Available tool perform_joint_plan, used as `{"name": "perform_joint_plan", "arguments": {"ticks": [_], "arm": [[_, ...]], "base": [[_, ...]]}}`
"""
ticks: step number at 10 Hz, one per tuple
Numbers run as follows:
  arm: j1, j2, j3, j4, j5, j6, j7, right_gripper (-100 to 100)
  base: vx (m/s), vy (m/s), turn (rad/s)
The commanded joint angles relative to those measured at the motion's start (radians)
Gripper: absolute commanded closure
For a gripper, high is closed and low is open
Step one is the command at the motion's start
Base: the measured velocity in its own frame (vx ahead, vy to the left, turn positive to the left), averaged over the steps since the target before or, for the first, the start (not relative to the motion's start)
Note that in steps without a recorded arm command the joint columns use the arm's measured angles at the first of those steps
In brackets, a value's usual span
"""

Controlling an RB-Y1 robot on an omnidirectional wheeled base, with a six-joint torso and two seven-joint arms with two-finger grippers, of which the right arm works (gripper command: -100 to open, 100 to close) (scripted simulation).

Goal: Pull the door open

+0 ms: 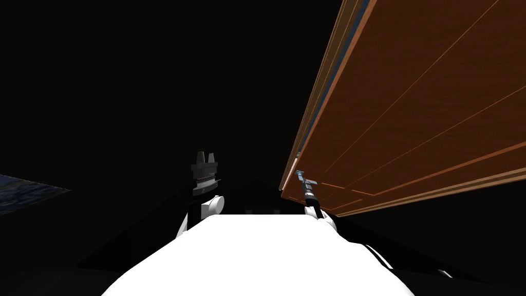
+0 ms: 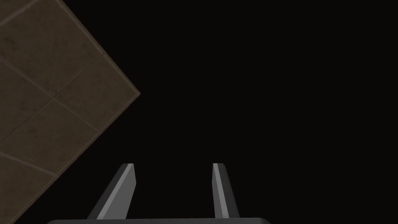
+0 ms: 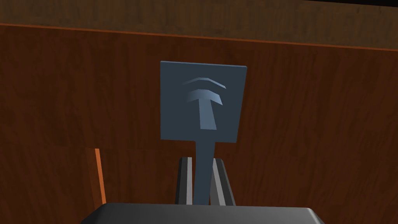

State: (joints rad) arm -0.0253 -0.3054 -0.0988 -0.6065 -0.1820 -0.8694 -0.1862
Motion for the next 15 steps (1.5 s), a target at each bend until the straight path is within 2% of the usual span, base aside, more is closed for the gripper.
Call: {"name": "perform_joint_plan", "arguments": {"ticks": [1, 3, 4, 5, 8, 12, 13, 14, 15], "arm": [[0.006, -0.011, 0.021, 0.001, 0.012, -0.017, -0.025, 100], [0.013, -0.021, 0.037, 0.001, 0.020, -0.026, -0.044, 100], [0.016, -0.019, 0.032, -0.008, 0.018, -0.017, -0.037, 100], [0.030, -0.028, 0.050, -0.009, 0.027, -0.030, -0.056, 100], [0.045, -0.045, 0.073, -0.014, 0.040, -0.053, -0.083, 100], [0.077, -0.080, 0.120, -0.022, 0.064, -0.097, -0.136, 100], [0.079, -0.077, 0.113, -0.033, 0.060, -0.082, -0.128, 100], [0.101, -0.089, 0.129, -0.031, 0.068, -0.109, -0.147, 100], [0.110, -0.096, 0.135, -0.030, 0.070, -0.124, -0.156, 100]], "base": [[-0.247, -0.040, 0.138], [-0.240, -0.044, 0.097], [-0.100, -0.019, 0.021], [-0.117, -0.025, 0.102], [-0.191, -0.036, 0.091], [-0.258, -0.059, 0.115], [-0.111, -0.032, 0.028], [-0.174, -0.022, 0.167], [-0.245, -0.057, 0.189]]}}
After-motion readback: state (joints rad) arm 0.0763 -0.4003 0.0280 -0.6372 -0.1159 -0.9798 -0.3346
